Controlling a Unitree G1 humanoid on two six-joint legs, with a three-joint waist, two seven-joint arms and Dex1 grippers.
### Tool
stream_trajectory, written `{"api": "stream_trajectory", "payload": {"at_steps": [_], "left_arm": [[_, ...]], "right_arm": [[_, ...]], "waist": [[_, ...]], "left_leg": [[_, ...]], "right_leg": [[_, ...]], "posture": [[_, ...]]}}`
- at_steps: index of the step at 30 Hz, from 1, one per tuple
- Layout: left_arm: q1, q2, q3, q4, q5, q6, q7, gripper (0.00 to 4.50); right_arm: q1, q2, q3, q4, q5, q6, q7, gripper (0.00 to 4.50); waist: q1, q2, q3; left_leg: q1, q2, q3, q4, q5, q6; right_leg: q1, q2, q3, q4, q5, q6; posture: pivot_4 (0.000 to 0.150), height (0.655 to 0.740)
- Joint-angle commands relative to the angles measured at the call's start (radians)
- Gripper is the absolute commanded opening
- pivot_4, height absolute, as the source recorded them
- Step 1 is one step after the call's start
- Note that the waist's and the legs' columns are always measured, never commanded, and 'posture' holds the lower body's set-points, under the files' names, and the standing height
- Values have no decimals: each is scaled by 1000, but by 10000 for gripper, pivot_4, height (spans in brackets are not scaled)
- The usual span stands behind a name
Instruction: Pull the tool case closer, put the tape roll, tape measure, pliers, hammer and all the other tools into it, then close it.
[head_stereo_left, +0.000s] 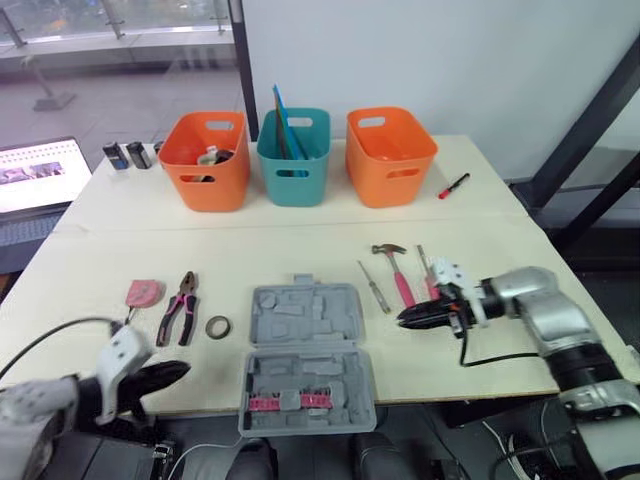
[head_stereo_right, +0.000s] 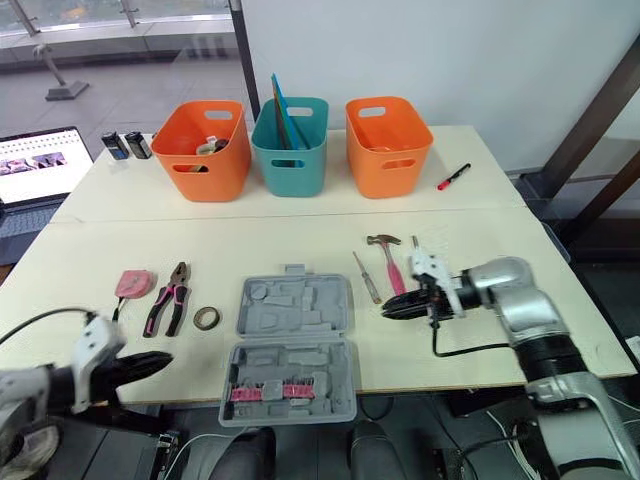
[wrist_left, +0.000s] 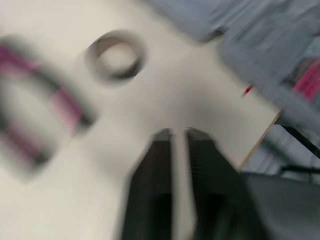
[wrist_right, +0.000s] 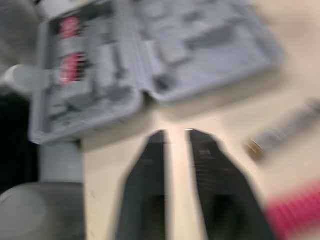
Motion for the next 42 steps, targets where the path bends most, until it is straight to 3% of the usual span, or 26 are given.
{"api": "stream_trajectory", "payload": {"at_steps": [1, 5, 12, 19, 23, 27, 35, 42], "left_arm": [[62, -33, 171, 87, -38, -121, 8, 23661], [114, -76, 273, 212, -60, -230, 4, 44215], [130, -86, 357, 354, -101, -323, 4, 44215], [108, -62, 330, 336, -115, -319, -14, 44215], [127, -39, 324, 251, -130, -256, -22, 44215], [209, -63, 301, 36, -169, -149, -12, 44215], [305, -274, 199, -390, -160, 21, 298, 44215], [222, -395, -22, -580, -58, 145, 580, 44215]], "right_arm": [[52, -26, -113, 117, 45, -105, -41, 27032], [81, -36, -213, 282, 73, -201, -95, 45000], [41, -86, -291, 499, 76, -307, -139, 45000], [-34, -60, -278, 503, 93, -269, -112, 45000], [-45, -47, -214, 277, 126, -105, -63, 45000], [-46, -38, -119, -14, 150, 95, -74, 45000], [-155, 95, 31, -337, 68, 89, -258, 45000], [-229, 107, 140, -474, 120, 230, -211, 45000]], "waist": [[0, 0, 0], [-2, 0, 0], [-5, 0, 0], [-6, 0, 0], [-5, 0, 0], [-5, 0, 0], [1, -1, 0], [12, -3, -2]], "left_leg": [[0, 0, 0, 0, 0, 0], [0, 0, 6, 0, -3, -4], [-1, 0, 11, 0, -4, -3], [0, 2, 11, 0, -4, -3], [-1, 2, 11, -1, -4, -4], [-1, 2, 12, -1, -4, -4], [-2, 3, 14, 0, -5, -4], [-4, 3, 13, 1, -5, -4]], "right_leg": [[0, -1, 0, -1, 0, 1], [2, -5, 0, -9, 2, -3], [2, -5, 3, -14, 3, -5], [1, -4, 3, -14, 3, -5], [1, -4, 3, -13, 3, -5], [-1, -4, 3, -12, 4, -5], [-3, -4, 4, -12, 4, -5], [-2, -3, 4, -14, 4, -5]], "posture": [[1500, 7364], [1500, 7364], [1500, 7364], [1500, 7364], [1500, 7364], [1500, 7364], [1500, 7364], [1500, 7364]]}}
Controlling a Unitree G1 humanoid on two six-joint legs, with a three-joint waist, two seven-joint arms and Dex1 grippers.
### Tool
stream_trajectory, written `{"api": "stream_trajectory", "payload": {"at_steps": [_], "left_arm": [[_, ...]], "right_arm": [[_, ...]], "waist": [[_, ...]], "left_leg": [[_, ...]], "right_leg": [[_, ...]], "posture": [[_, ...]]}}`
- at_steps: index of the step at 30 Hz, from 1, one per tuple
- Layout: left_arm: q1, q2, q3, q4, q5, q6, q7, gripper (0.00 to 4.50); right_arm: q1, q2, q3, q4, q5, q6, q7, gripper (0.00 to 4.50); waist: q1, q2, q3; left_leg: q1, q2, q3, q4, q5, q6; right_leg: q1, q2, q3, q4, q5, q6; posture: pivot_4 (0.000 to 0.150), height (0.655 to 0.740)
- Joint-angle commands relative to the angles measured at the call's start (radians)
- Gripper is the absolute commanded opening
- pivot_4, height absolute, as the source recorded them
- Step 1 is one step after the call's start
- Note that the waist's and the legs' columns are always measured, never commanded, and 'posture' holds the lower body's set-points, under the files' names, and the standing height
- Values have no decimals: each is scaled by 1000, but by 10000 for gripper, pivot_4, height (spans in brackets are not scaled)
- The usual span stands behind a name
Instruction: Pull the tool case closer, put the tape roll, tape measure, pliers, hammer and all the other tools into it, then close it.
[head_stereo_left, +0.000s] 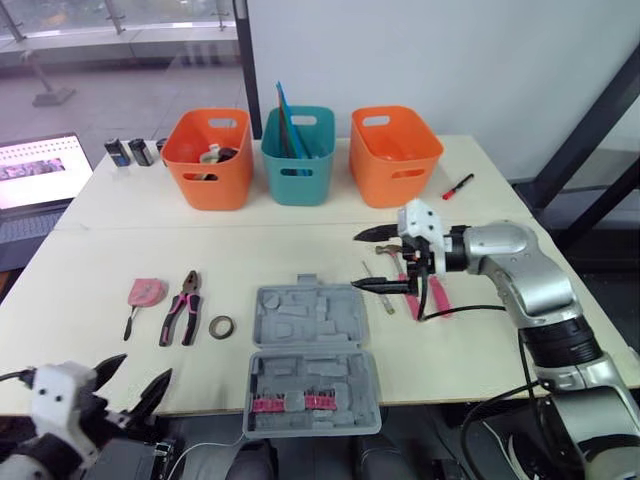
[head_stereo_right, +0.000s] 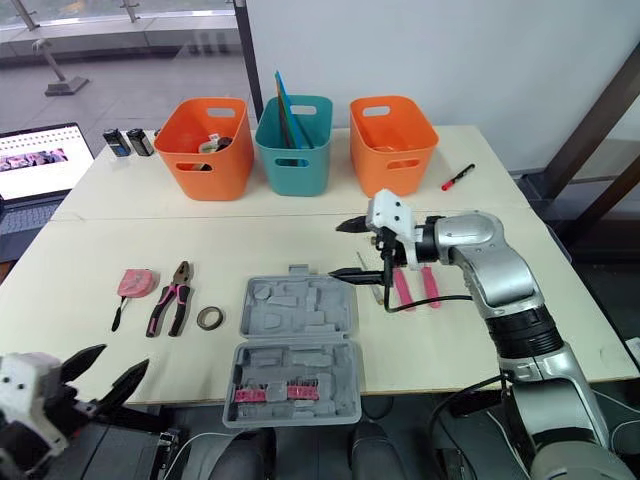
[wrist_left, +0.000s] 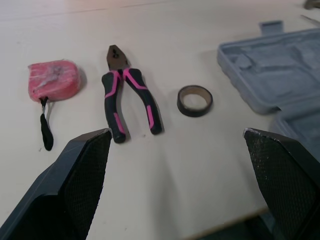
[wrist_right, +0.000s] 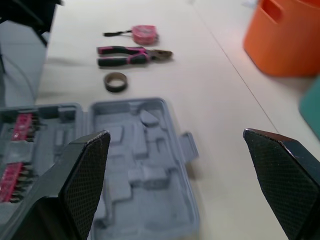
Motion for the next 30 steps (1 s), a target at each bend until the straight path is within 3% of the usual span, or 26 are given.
{"api": "stream_trajectory", "payload": {"at_steps": [1, 4, 9, 11, 15, 30], "left_arm": [[-61, -12, -121, -82, 79, 65, 128, 44215], [-150, 6, -235, -102, 151, 166, 219, 44215], [-318, -11, -320, -106, 158, 357, 337, 44215], [-385, -15, -325, -70, 152, 412, 360, 38942], [-447, 0, -375, -10, 168, 480, 362, 19768], [-560, -7, -422, 131, 216, 474, 371, 19768]], "right_arm": [[-41, -9, 27, -73, 61, 100, 45, 45000], [-51, -43, 67, -108, 52, 118, 87, 45000], [-40, -70, 84, -164, 68, 131, 103, 45000], [-35, -72, 80, -187, 83, 156, 97, 45000], [-27, -76, 82, -209, 81, 166, 78, 45000], [-27, -63, 108, -212, 61, 158, 25, 45000]], "waist": [[1, 0, 0], [2, 0, 0], [3, 0, 0], [4, 0, 0], [2, 0, 0], [13, 0, 0]], "left_leg": [[0, 0, 0, 1, 0, 0], [0, 0, -1, 1, 0, 0], [0, 0, -1, 1, 0, 1], [0, 1, -3, 1, 0, 1], [1, 1, -4, 1, 0, 1], [1, 1, -5, 1, 0, 1]], "right_leg": [[0, 0, 0, 0, 0, 0], [0, 1, 0, 1, 1, 0], [1, 2, 0, 1, 1, 0], [1, 3, -1, 2, 2, 2], [2, 4, -1, 3, 2, 3], [3, 4, -1, 2, 2, 2]], "posture": [[1500, 7364], [1500, 7364], [1500, 7364], [1500, 7364], [1500, 7364], [1500, 7364]]}}
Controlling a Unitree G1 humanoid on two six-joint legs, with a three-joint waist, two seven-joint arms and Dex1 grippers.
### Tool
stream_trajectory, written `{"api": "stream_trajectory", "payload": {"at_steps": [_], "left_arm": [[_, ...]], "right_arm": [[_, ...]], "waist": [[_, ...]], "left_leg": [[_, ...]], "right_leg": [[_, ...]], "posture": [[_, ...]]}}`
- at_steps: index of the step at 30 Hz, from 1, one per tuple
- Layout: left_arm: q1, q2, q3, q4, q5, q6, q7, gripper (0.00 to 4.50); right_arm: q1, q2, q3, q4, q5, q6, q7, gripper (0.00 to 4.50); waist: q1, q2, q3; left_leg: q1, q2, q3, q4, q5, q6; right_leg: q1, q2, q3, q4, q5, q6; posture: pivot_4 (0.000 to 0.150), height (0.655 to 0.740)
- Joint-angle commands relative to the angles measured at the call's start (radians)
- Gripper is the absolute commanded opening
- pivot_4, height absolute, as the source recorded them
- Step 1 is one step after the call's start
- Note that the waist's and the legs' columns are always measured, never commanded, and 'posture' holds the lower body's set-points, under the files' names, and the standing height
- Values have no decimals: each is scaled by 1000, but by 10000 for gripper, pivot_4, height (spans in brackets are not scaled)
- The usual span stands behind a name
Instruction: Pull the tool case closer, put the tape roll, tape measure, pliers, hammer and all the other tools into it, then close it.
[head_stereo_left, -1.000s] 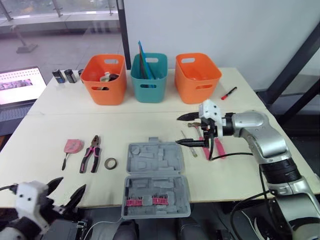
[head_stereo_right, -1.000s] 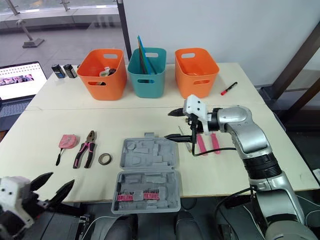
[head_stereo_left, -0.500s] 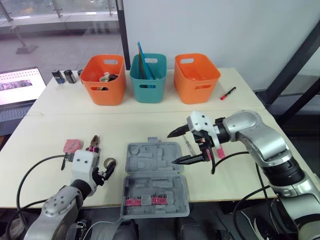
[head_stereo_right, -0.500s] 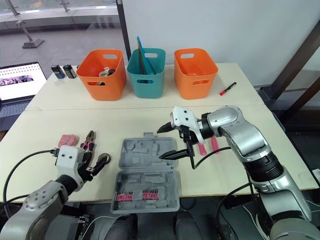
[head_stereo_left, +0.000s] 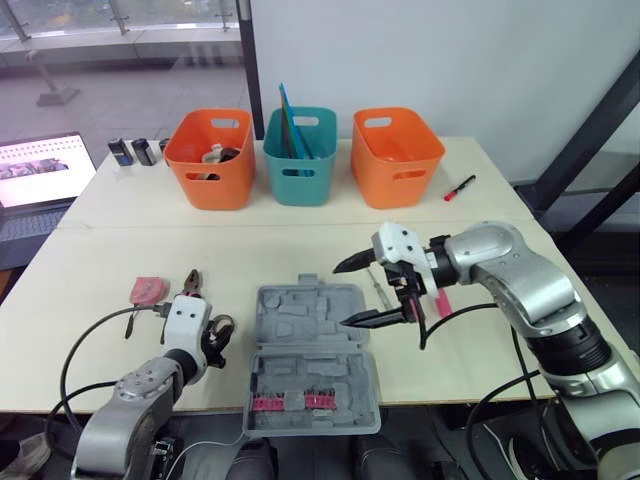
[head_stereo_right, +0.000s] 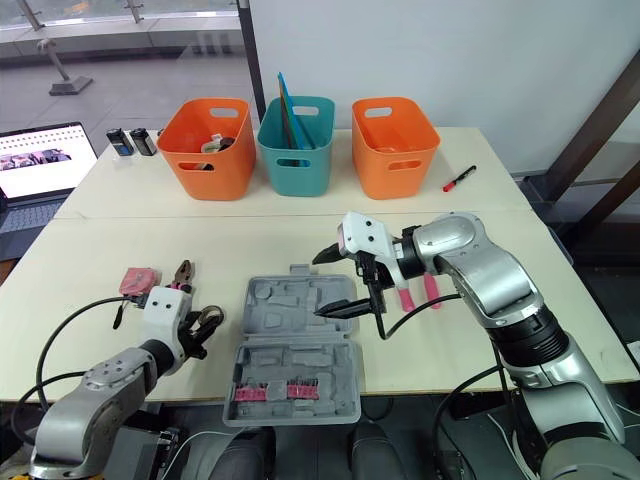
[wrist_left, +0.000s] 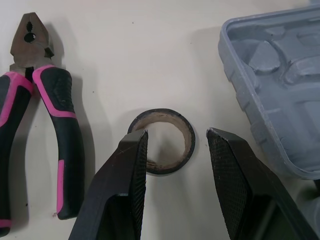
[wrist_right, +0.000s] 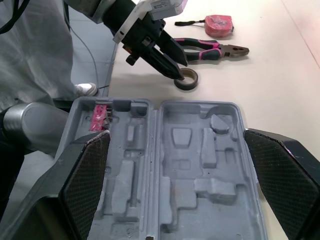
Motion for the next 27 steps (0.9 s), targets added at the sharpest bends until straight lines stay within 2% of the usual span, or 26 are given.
{"api": "stream_trajectory", "payload": {"at_steps": [1, 18, 19, 20, 22, 27], "left_arm": [[-15, -1, -12, 3, 18, -36, -2, 19768], [-52, 2, -54, 116, 56, -95, -28, 19768], [-55, -2, -51, 119, 52, -92, -27, 14379], [-59, -2, -50, 120, 51, -91, -27, 11408], [-67, -7, -37, 121, 49, -95, -21, 802], [-64, 22, -3, 60, 38, -80, -32, 279]], "right_arm": [[-11, 7, -2, -18, -4, -13, -14, 45000], [4, 25, 3, -54, 12, 4, -47, 45000], [4, 26, 3, -49, 10, 0, -48, 45000], [4, 26, 3, -45, 9, -4, -48, 45000], [3, 26, 3, -36, 6, -13, -47, 45000], [3, 27, 8, -19, 2, -31, -43, 45000]], "waist": [[0, 0, 0], [0, 0, 0], [0, 0, 0], [1, 0, 0], [0, 0, 0], [0, 0, 0]], "left_leg": [[0, 0, 0, 0, 0, 0], [0, 0, 0, 0, 0, 0], [0, 0, 0, 0, 0, 0], [0, 0, 0, 0, 0, 0], [0, 0, 0, 0, 0, 0], [0, 0, 0, 0, 0, 0]], "right_leg": [[0, 0, 0, 0, 0, 0], [0, 0, 0, 0, 0, 0], [0, 0, 0, 0, 0, 0], [0, 0, 0, 0, 0, 0], [0, 0, 0, 0, 0, 0], [0, 0, 0, 0, 0, 0]], "posture": [[1500, 7364], [1500, 7364], [1500, 7364], [1500, 7364], [1500, 7364], [1500, 7364]]}}
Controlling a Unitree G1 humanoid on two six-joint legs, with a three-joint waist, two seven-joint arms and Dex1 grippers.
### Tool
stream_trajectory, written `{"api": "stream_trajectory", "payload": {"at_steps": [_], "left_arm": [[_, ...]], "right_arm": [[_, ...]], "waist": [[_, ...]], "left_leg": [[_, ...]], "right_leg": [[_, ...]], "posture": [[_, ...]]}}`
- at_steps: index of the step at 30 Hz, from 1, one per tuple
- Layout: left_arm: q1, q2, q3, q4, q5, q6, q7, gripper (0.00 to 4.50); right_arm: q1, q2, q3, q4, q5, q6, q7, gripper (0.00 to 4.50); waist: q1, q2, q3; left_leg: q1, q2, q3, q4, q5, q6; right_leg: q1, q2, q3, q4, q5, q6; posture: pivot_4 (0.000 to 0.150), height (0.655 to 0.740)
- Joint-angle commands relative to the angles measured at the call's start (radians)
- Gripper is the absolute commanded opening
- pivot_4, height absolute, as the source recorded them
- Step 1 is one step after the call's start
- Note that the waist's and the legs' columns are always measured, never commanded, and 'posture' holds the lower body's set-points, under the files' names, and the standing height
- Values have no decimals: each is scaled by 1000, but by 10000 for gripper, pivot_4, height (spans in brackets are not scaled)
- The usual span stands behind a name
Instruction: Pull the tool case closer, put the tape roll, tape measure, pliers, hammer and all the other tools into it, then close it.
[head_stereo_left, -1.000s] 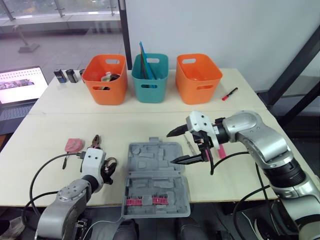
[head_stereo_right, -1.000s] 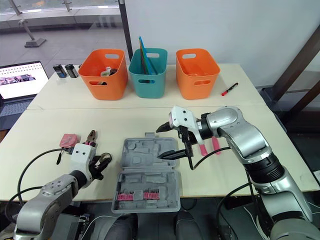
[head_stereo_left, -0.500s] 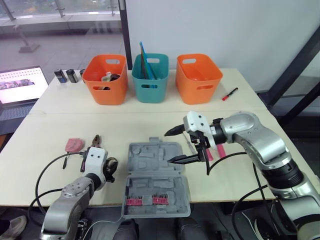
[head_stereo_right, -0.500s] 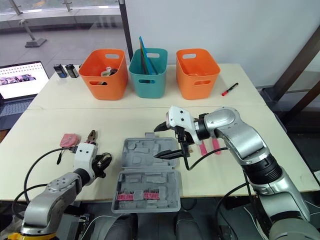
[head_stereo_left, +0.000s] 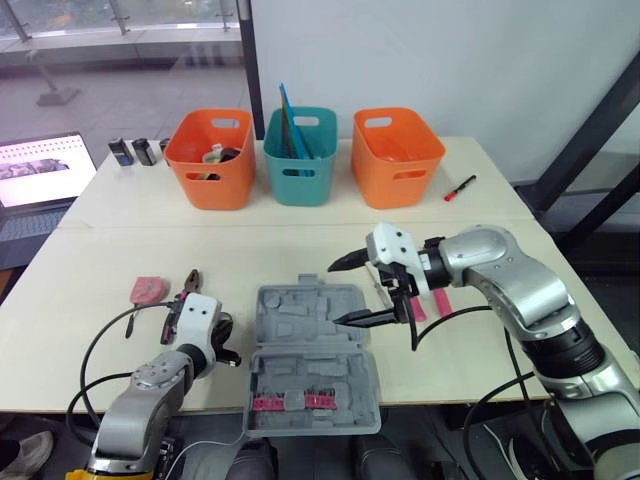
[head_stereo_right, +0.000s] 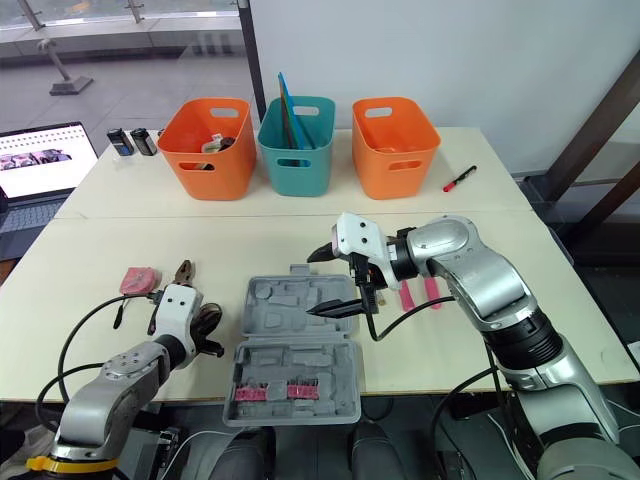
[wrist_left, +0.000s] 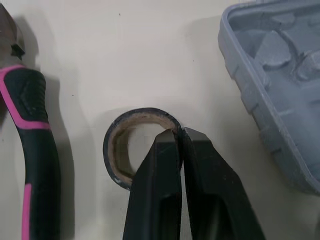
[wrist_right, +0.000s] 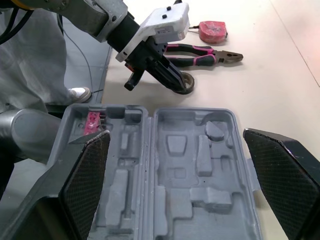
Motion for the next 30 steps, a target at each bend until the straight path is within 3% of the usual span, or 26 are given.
{"api": "stream_trajectory", "payload": {"at_steps": [1, 8, 14, 21, 30], "left_arm": [[-4, 44, 43, -93, -7, 10, -20, 279], [-124, 163, 23, -153, -55, 46, -144, 279], [-255, 320, -185, -52, -40, 35, -372, 279], [-404, 264, -308, 86, -1, 53, -398, 279], [-509, 196, -337, 242, 53, 77, -369, 279]], "right_arm": [[-3, 7, 0, -7, -1, -20, 2, 45000], [-9, 24, 11, 1, -4, -25, -13, 45000], [1, 47, 4, -26, 0, 0, -58, 45000], [26, 29, -18, -78, 8, 47, -114, 45000], [58, -20, -42, -92, 7, 60, -126, 45000]], "waist": [[0, 0, 0], [3, 0, 0], [0, 0, 0], [1, 0, 0], [2, 0, 0]], "left_leg": [[0, 0, 0, 0, 0, 0], [0, 0, -1, 0, 0, 0], [0, 0, -1, -1, 0, 0], [0, 0, -1, -1, 0, 0], [0, 0, -3, 0, 0, 0]], "right_leg": [[0, 0, 0, 0, 0, 0], [1, 0, 0, 0, 0, 0], [1, 0, 0, -1, 0, 0], [1, 0, 0, -1, 0, 0], [1, 1, -1, 0, 0, 2]], "posture": [[1500, 7364], [1500, 7364], [1500, 7364], [1500, 7364], [1500, 7364]]}}
